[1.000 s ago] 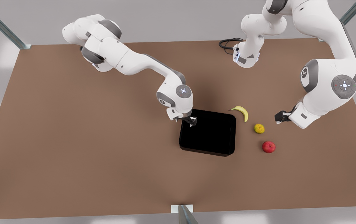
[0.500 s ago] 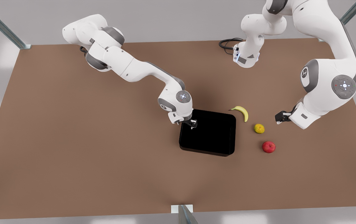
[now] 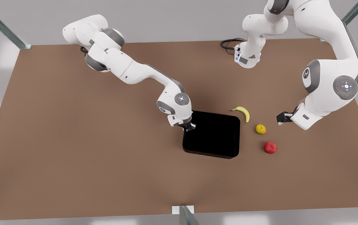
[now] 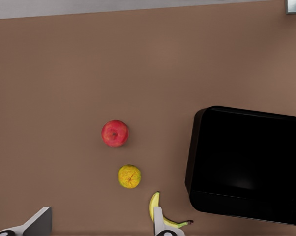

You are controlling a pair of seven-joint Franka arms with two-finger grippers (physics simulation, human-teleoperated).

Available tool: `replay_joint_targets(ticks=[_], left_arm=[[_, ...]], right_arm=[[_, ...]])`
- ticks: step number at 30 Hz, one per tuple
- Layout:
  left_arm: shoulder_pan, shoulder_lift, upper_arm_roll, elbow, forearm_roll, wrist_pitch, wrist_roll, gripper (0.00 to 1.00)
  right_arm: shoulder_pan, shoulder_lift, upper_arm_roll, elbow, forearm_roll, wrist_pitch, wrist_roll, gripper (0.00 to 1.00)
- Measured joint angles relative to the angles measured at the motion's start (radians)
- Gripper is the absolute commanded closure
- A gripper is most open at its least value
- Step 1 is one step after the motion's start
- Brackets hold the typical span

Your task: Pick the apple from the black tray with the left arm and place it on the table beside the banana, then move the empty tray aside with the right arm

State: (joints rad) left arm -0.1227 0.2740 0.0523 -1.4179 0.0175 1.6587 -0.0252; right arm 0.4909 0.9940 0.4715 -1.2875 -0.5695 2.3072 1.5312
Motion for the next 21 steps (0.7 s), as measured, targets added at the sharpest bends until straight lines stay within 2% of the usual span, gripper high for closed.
replay_joint_targets(ticks=[9, 13, 21], left_arm=[[0.003, 0.000, 0.026, 0.000, -0.056, 0.000, -0.009, 0.00], [0.003, 0.000, 0.027, 0.000, -0.060, 0.001, -0.011, 0.00], [0.001, 0.000, 0.026, 0.000, -0.058, 0.000, -0.016, 0.00]], right_arm=[[-0.008, -0.002, 0.018, 0.000, 0.018, 0.000, 0.004, 0.77], [-0.017, -0.007, 0.038, 0.000, 0.019, -0.002, 0.005, 0.77], [-0.043, -0.091, 0.085, -0.003, 0.035, -0.033, 0.005, 0.83]])
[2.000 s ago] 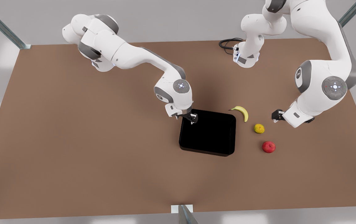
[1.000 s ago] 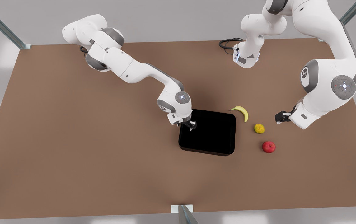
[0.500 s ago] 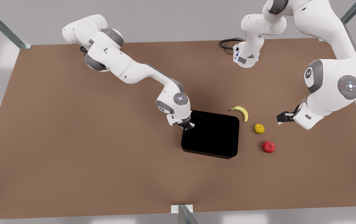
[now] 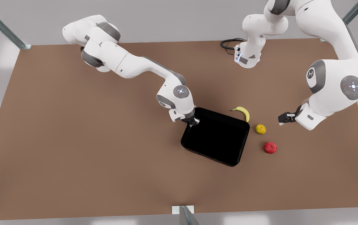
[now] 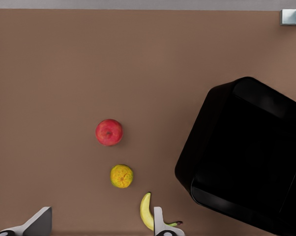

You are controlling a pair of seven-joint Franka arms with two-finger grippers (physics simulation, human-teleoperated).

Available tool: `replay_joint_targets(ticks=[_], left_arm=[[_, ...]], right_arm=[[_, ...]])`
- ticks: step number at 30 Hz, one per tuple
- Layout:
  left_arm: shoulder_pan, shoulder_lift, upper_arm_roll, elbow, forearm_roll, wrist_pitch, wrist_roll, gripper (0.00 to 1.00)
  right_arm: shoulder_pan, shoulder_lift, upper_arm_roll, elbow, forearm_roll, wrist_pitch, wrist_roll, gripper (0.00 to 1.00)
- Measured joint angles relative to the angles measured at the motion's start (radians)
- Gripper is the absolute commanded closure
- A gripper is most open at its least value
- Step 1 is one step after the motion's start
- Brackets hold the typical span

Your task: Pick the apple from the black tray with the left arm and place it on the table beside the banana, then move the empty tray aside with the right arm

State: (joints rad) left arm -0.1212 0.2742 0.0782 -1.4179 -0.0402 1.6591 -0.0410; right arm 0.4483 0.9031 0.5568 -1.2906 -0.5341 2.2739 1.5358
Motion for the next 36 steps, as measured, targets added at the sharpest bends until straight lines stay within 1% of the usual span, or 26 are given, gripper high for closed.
replay_joint_targets(ticks=[3, 8, 13, 14, 15, 18, 21, 24, 28, 29, 30, 36], left_arm=[[0.000, 0.000, -0.001, 0.000, 0.001, 0.000, -0.001, 0.00], [0.000, 0.000, -0.002, 0.000, 0.001, 0.000, -0.003, 0.00], [-0.001, 0.001, -0.002, 0.000, 0.002, 0.000, -0.005, 0.00], [-0.002, 0.000, -0.003, 0.000, 0.002, 0.000, -0.005, 0.00], [-0.003, 0.001, -0.003, 0.000, 0.003, 0.000, -0.005, 0.00], [-0.003, 0.001, -0.003, 0.000, 0.003, 0.000, -0.006, 0.00], [-0.003, 0.001, -0.003, 0.000, 0.003, 0.000, -0.007, 0.00], [-0.003, 0.001, -0.003, 0.000, 0.003, 0.000, -0.008, 0.00], [-0.003, 0.001, -0.003, 0.000, 0.003, 0.000, -0.008, 0.00], [-0.003, 0.001, -0.003, 0.000, 0.003, 0.000, -0.008, 0.00], [-0.003, 0.001, -0.003, 0.000, 0.003, 0.000, -0.008, 0.00], [-0.003, 0.001, -0.003, 0.000, 0.003, 0.000, -0.009, 0.00]], right_arm=[[-0.025, -0.046, 0.016, 0.001, 0.005, -0.054, -0.012, 0.84], [-0.090, -0.145, 0.008, 0.003, 0.079, -0.212, -0.090, 0.85], [-0.171, -0.212, 0.002, 0.003, 0.105, -0.391, -0.213, 0.82], [-0.192, -0.228, -0.004, 0.002, 0.119, -0.422, -0.243, 0.86], [-0.205, -0.243, -0.018, 0.001, 0.133, -0.452, -0.275, 0.86], [-0.216, -0.289, -0.113, -0.001, 0.183, -0.529, -0.384, 0.86], [-0.218, -0.332, -0.258, -0.001, 0.266, -0.585, -0.518, 0.90], [-0.219, -0.361, -0.369, 0.001, 0.328, -0.623, -0.666, 0.90], [-0.219, -0.366, -0.506, 0.003, 0.392, -0.646, -0.882, 0.90], [-0.219, -0.366, -0.535, 0.004, 0.403, -0.649, -0.940, 0.90], [-0.219, -0.366, -0.565, 0.005, 0.411, -0.652, -0.998, 0.92], [-0.221, -0.359, -0.748, 0.005, 0.501, -0.639, -1.351, 0.92]])
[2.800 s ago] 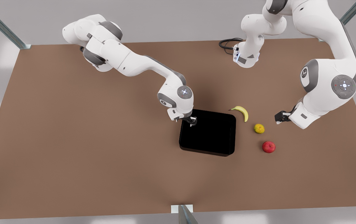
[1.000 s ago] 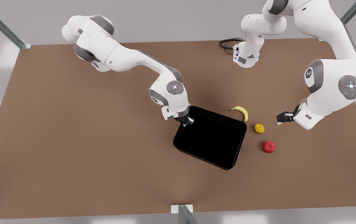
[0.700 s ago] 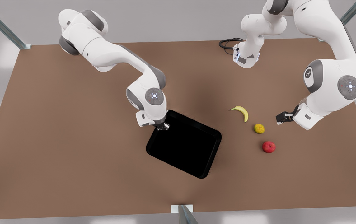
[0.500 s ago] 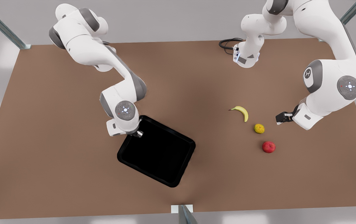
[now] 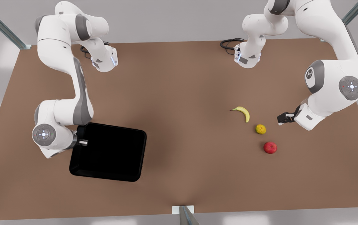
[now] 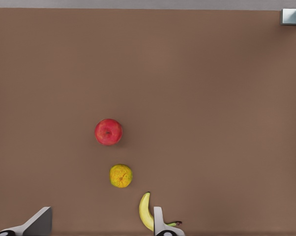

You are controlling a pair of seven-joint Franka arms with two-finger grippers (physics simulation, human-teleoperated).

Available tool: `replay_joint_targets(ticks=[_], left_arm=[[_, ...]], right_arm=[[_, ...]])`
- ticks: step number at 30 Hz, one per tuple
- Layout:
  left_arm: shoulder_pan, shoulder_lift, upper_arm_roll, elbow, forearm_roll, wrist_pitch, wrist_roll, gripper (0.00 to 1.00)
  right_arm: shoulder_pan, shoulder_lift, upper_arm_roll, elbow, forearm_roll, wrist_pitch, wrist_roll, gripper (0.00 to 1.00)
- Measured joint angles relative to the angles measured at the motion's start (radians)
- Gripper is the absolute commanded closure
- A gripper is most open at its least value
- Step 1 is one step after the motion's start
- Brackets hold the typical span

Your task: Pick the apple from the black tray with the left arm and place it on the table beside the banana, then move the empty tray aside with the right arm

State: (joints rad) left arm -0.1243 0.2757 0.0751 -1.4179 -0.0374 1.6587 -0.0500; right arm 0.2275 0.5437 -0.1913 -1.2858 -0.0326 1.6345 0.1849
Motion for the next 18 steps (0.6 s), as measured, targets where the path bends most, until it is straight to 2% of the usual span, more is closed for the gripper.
replay_joint_targets(ticks=[3, 8, 18], left_arm=[[0.000, 0.000, 0.000, 0.000, 0.000, 0.000, 0.000, 0.00], [0.000, 0.000, 0.000, 0.000, 0.000, 0.000, -0.001, 0.00], [0.001, 0.000, 0.000, 0.000, 0.001, 0.000, -0.001, 0.00]], right_arm=[[-0.008, 0.013, -0.073, -0.003, 0.058, 0.007, -0.173, 0.92], [-0.032, 0.068, -0.144, -0.010, 0.129, 0.024, -0.427, 0.92], [-0.049, 0.165, -0.168, -0.055, 0.172, 0.103, -0.784, 0.91]])
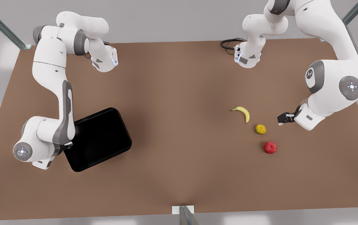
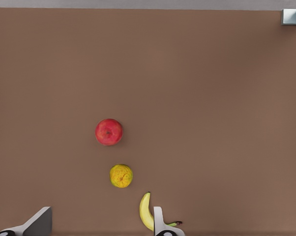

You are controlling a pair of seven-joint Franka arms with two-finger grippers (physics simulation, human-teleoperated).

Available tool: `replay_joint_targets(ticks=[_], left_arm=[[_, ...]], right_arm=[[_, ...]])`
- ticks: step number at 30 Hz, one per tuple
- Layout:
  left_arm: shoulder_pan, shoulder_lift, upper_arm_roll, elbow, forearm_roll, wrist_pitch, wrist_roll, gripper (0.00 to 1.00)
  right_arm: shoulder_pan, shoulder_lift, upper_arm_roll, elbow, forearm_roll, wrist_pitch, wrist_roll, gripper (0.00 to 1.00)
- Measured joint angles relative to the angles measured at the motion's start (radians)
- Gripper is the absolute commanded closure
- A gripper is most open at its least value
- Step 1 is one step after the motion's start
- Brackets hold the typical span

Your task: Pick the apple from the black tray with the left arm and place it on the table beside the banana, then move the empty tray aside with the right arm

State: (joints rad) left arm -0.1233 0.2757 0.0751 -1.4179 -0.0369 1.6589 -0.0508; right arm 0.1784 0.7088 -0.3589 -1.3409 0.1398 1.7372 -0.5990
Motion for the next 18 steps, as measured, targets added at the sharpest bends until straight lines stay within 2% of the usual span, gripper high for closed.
replay_joint_targets(ticks=[13, 14, 15, 18], left_arm=[[0.003, 0.018, 0.007, 0.011, 0.001, 0.009, 0.008, 0.00], [0.003, 0.018, 0.007, 0.007, 0.001, 0.009, 0.010, 0.00], [0.002, 0.017, 0.007, -0.001, 0.000, 0.009, 0.012, 0.00], [0.001, 0.014, 0.006, -0.010, 0.000, 0.007, 0.018, 0.00]], right_arm=[[-0.003, 0.117, -0.001, -0.008, 0.045, 0.135, -0.243, 0.86], [-0.003, 0.121, 0.000, -0.008, 0.049, 0.142, -0.256, 0.75], [-0.003, 0.123, 0.000, -0.008, 0.051, 0.148, -0.267, 0.41], [-0.002, 0.125, 0.000, -0.007, 0.053, 0.162, -0.295, 0.17]])
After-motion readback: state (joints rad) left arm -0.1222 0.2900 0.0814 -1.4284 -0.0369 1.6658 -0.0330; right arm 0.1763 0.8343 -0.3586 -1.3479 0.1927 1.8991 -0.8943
